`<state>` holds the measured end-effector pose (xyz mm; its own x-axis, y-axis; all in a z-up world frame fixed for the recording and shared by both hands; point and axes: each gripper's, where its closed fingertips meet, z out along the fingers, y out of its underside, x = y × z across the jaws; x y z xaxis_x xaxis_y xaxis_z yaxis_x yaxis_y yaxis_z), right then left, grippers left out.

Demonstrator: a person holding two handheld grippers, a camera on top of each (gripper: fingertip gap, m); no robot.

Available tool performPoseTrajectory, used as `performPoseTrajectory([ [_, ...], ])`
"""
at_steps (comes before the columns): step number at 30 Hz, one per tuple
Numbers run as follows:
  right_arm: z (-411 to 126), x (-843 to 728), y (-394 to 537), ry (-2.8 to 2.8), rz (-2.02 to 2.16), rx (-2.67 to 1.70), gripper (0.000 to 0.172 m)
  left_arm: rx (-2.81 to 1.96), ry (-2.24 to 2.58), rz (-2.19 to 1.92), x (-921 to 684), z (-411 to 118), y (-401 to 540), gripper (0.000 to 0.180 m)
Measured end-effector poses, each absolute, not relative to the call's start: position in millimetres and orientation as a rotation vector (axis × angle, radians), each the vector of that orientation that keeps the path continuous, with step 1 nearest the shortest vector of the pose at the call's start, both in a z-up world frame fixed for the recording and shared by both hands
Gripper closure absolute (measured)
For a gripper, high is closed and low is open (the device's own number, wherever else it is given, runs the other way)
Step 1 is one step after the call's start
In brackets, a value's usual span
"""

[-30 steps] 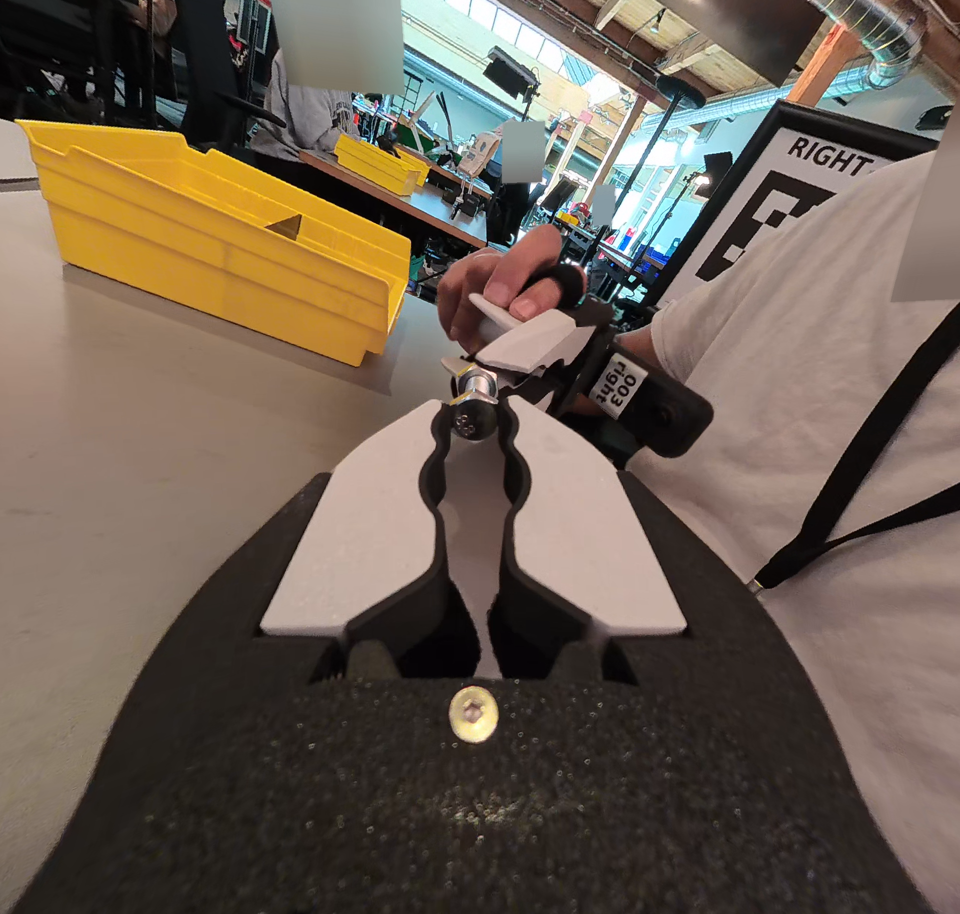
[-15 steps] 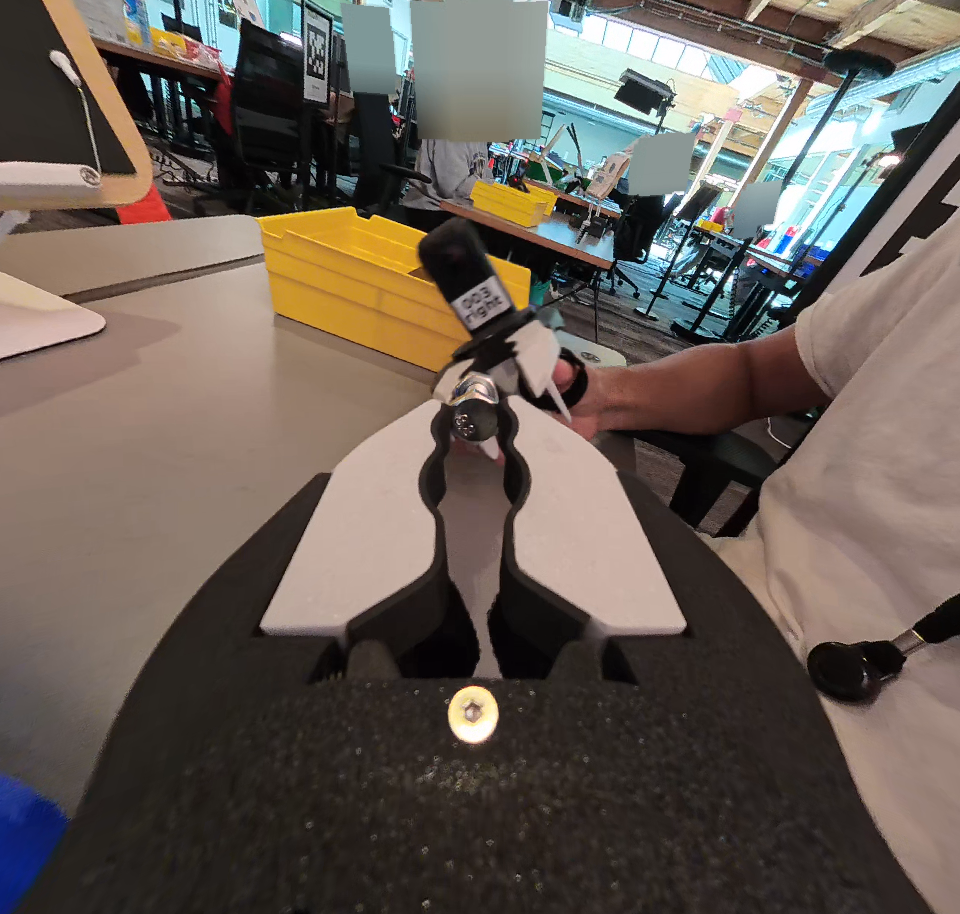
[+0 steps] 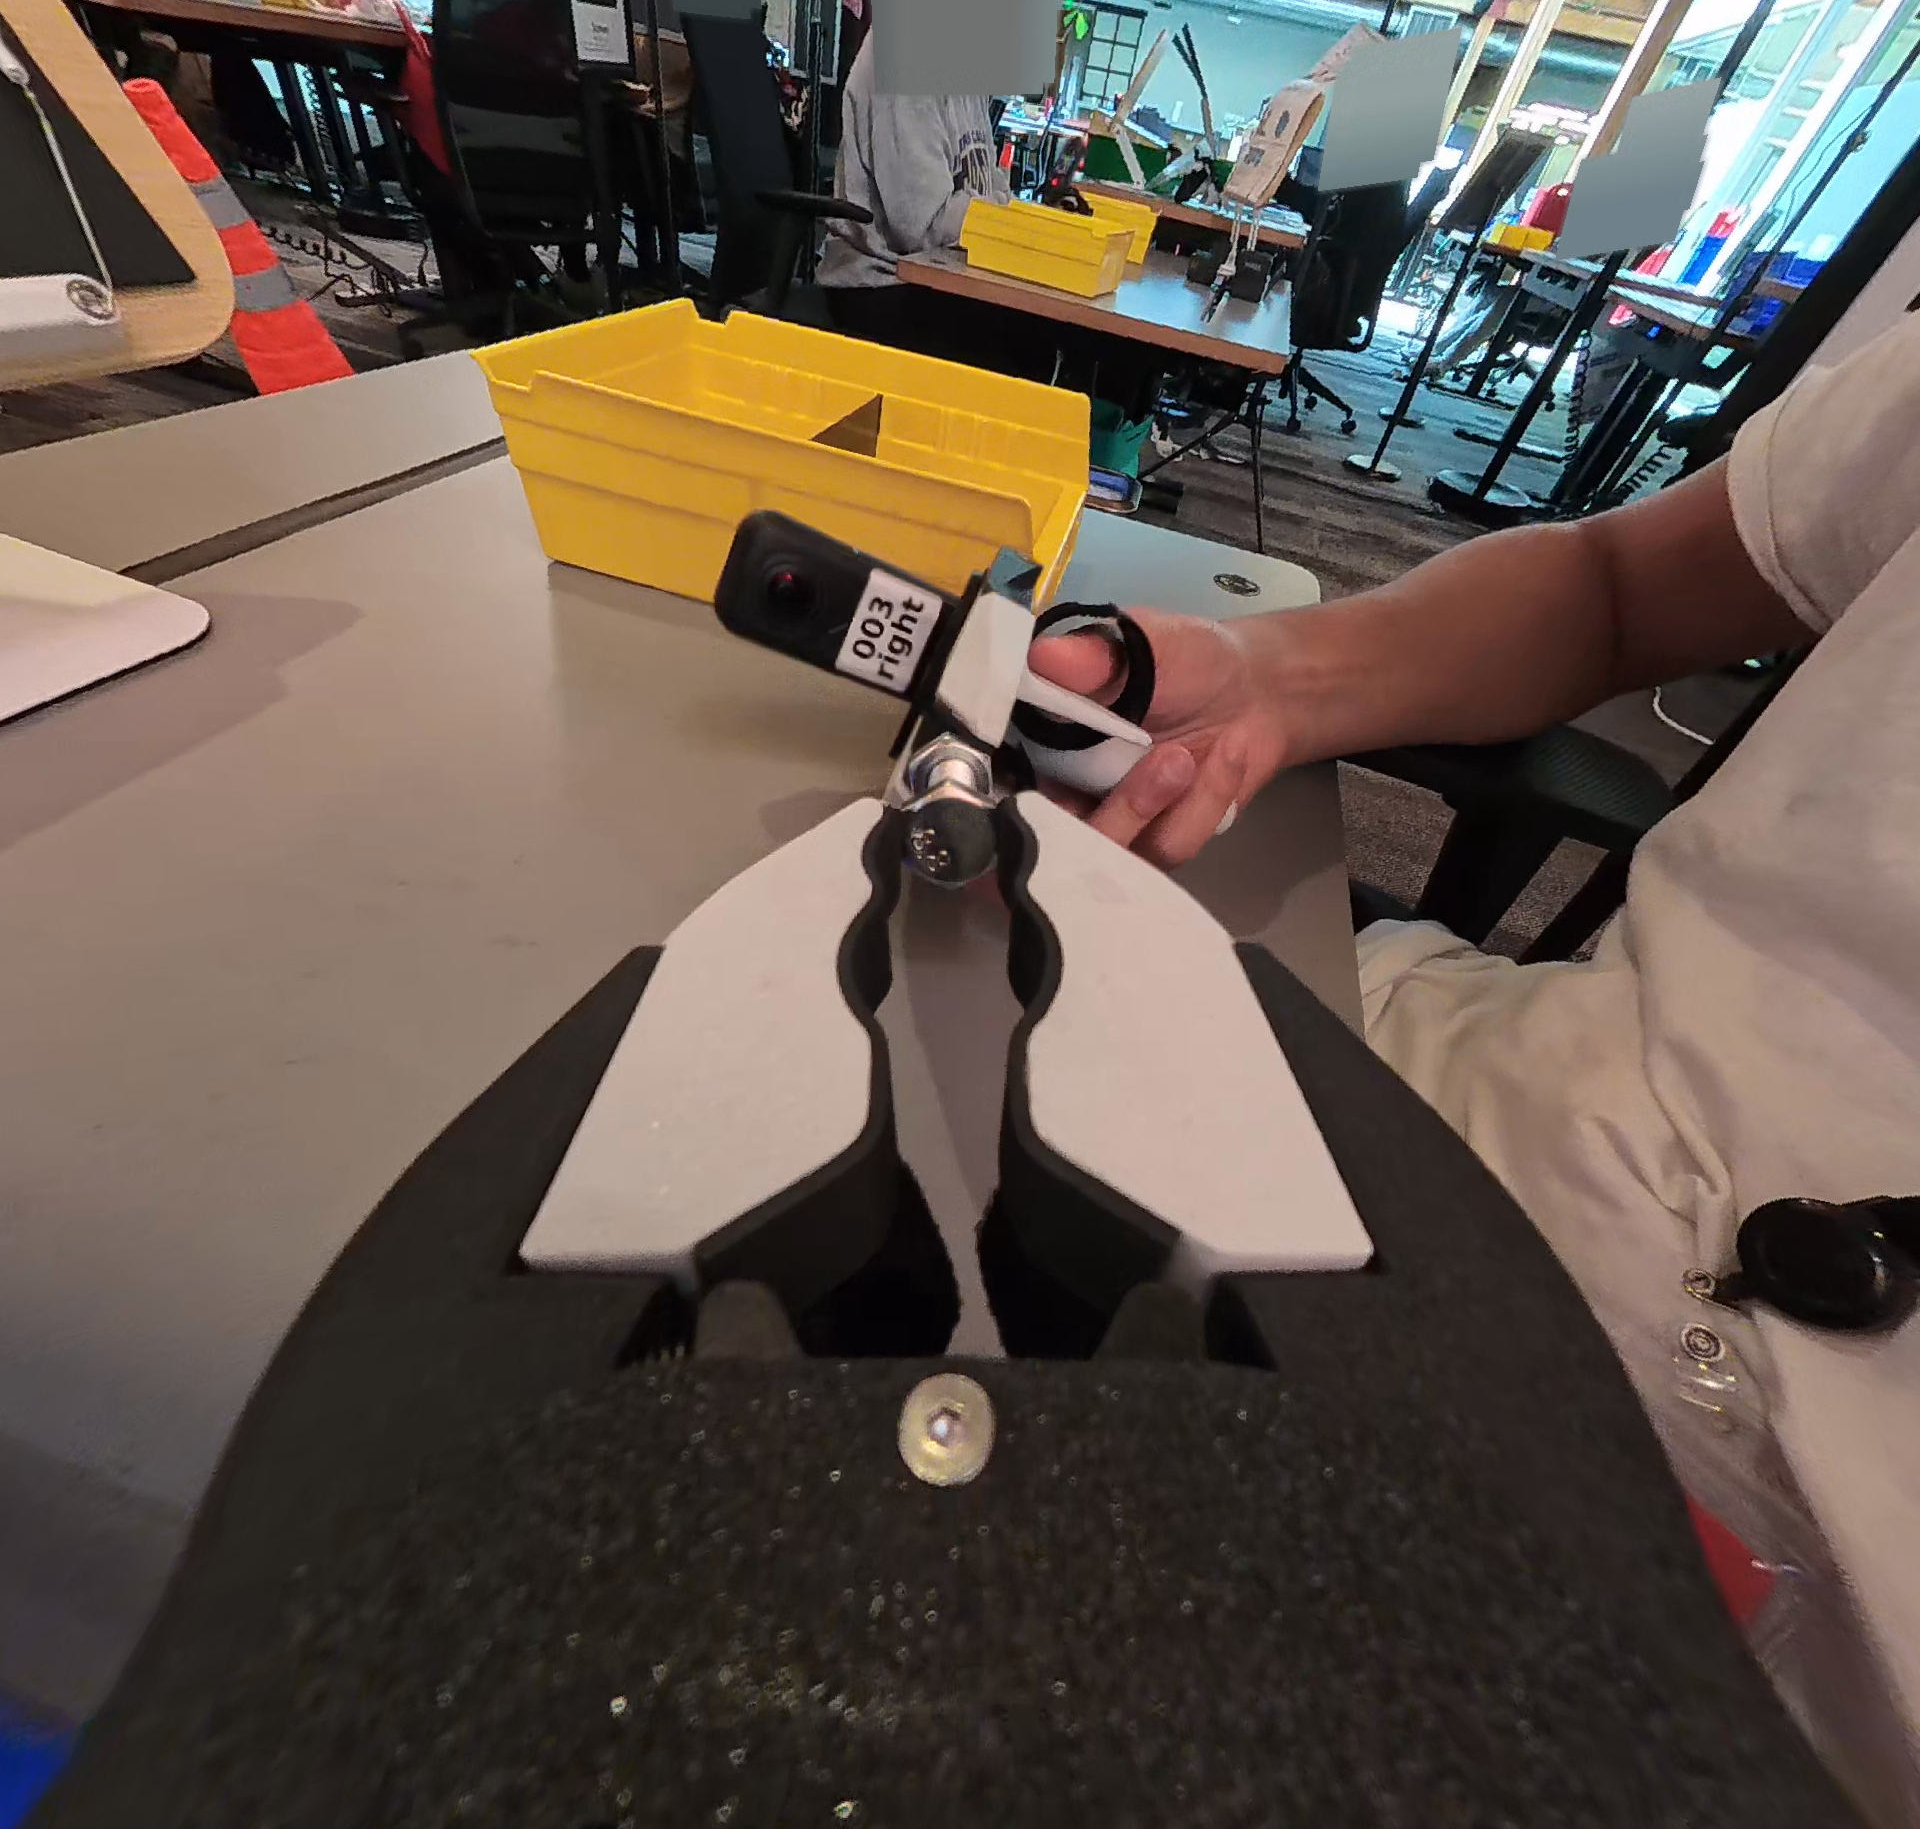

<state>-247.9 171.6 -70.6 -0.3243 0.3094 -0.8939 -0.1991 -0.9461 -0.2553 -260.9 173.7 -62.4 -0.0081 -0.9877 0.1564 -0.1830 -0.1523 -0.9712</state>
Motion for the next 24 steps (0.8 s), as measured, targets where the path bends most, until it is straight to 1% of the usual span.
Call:
performPoseTrajectory([
  [1,-70,-248,171,-0.188,2.271,-1.605,0.156,-1.451,1.281,-1.263,-261,-62,173,0.163],
  [3,-67,-248,169,-0.332,2.090,-1.612,0.156,-1.451,1.276,-1.306,-261,-60,172,0.163],
  [5,-63,-248,167,-0.541,1.786,-1.589,0.155,-1.450,1.263,-1.375,-262,-57,169,0.163],
  [8,-55,-247,158,-0.912,1.180,-1.460,0.155,-1.430,1.252,-1.520,-261,-50,161,0.163],
  [11,-58,-246,156,-1.158,0.549,-1.323,0.155,-1.433,1.244,-1.610,-261,-50,157,0.163],
  [15,-59,-242,159,-1.330,-0.344,-0.922,0.155,-1.468,1.229,-1.673,-260,-53,158,0.163],
  [17,-59,-242,159,-1.355,-0.636,-0.734,0.155,-1.485,1.233,-1.682,-259,-55,158,0.163],
  [19,-58,-241,158,-1.349,-0.674,-0.685,0.155,-1.491,1.232,-1.684,-259,-56,157,0.163],
  [21,-56,-240,156,-1.318,-0.538,-0.743,0.154,-1.482,1.234,-1.687,-258,-54,156,0.163],
  [23,-47,-236,157,-1.231,-0.385,-0.822,0.138,-1.473,1.223,-1.691,-258,-52,156,0.163],
  [24,-46,-233,159,-1.202,-0.309,-0.887,0.134,-1.474,1.217,-1.680,-258,-52,157,0.163],
])
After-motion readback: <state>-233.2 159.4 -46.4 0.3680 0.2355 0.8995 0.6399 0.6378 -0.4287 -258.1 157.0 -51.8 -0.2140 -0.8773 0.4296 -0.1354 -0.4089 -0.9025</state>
